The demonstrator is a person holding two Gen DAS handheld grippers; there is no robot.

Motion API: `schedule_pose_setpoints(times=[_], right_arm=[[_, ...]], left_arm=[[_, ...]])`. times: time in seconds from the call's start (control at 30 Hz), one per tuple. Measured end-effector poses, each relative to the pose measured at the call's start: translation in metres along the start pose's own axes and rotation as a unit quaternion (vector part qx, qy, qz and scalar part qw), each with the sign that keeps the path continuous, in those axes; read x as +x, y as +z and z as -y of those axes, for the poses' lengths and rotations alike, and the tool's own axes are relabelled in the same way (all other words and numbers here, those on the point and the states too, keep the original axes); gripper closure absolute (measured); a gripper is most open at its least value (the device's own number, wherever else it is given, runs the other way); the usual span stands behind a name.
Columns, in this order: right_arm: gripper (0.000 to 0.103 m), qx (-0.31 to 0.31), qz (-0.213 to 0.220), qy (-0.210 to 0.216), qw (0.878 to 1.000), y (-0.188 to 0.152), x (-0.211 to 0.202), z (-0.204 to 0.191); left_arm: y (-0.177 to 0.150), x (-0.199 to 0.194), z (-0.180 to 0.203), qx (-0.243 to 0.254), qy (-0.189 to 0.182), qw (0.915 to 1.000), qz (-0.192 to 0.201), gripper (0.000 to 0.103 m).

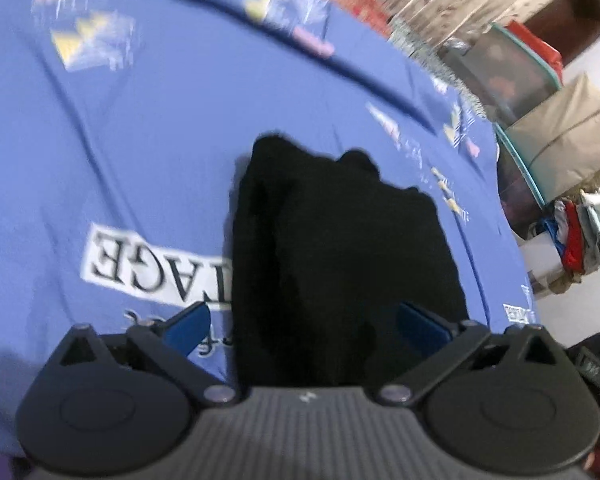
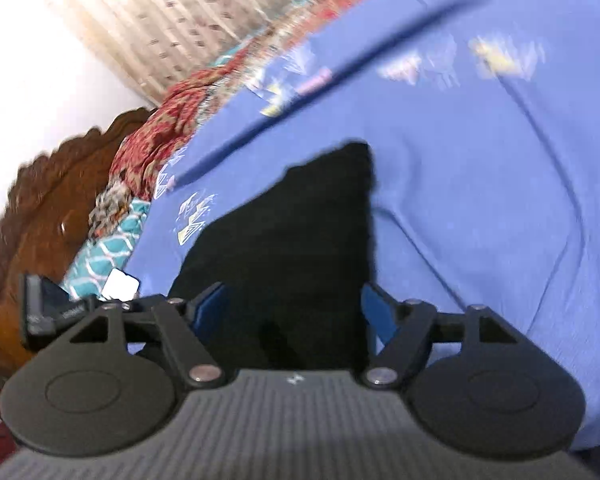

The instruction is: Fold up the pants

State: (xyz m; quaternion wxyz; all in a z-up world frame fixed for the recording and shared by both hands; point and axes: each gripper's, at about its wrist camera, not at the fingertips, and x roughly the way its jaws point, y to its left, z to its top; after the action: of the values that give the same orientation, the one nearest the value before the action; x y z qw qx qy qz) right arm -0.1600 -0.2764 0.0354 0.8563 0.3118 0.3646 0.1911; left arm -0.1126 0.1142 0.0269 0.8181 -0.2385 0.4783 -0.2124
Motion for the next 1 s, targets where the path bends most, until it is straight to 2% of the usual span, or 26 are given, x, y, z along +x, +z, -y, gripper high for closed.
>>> schedule_pose_setpoints(times=[0.13,0.3,0.33,0.37,0.4,0.43,0.5,0.57,0.63,0.73,0.8,0.9,1.0], right_arm=[[0.025,0.055,-0.027,0.022,0.998,-0.001,0.021,0.017],[0.024,0.068,-0.049,0.069,0.994,0.016,0.048,0.022],[0.027,0.075,-0.056,0.082,0.992,0.022,0.055,0.024],[0.034,0.082,-0.063,0.093,0.990,0.029,0.068,0.023],[0.051,0.082,-0.070,0.096,0.990,0.034,0.074,0.021],[0.055,0.076,-0.082,0.087,0.990,0.041,0.082,0.016],[0.059,0.041,-0.086,0.085,0.992,0.057,0.087,-0.001],[0.060,-0.021,-0.063,0.100,0.993,0.078,0.083,-0.025],[0.060,-0.075,-0.021,0.109,0.991,0.110,0.080,-0.048],[0.060,-0.137,0.043,0.109,0.984,0.162,0.083,-0.072],[0.058,-0.161,0.084,0.108,0.977,0.194,0.091,-0.080],[0.056,-0.151,0.106,0.083,0.979,0.232,0.128,-0.073],[0.057,-0.120,0.086,0.022,0.989,0.248,0.178,-0.049]], left_arm=[[0.004,0.020,-0.009,-0.034,-0.034,0.9986,-0.023,0.000],[0.011,0.040,-0.010,-0.031,-0.051,0.9979,-0.024,0.002],[0.013,0.043,-0.008,-0.027,-0.048,0.9983,-0.018,0.018],[0.016,0.046,-0.004,-0.022,-0.039,0.9989,-0.015,0.033],[0.021,0.048,0.000,-0.020,-0.029,0.9992,-0.018,0.049],[0.026,0.048,0.005,-0.020,-0.016,0.9995,-0.019,0.058],[0.042,0.040,0.019,-0.001,-0.004,1.0000,-0.003,0.066],[0.067,0.028,0.037,0.039,-0.004,0.9985,0.038,0.067],[0.097,0.022,0.050,0.069,-0.007,0.9946,0.078,0.067],[0.150,0.026,0.073,0.116,-0.004,0.9838,0.137,0.066],[0.183,0.041,0.080,0.134,0.006,0.9759,0.173,0.061],[0.225,0.088,0.079,0.124,0.039,0.9747,0.182,0.059],[0.249,0.149,0.062,0.114,0.104,0.9760,0.154,0.060]])
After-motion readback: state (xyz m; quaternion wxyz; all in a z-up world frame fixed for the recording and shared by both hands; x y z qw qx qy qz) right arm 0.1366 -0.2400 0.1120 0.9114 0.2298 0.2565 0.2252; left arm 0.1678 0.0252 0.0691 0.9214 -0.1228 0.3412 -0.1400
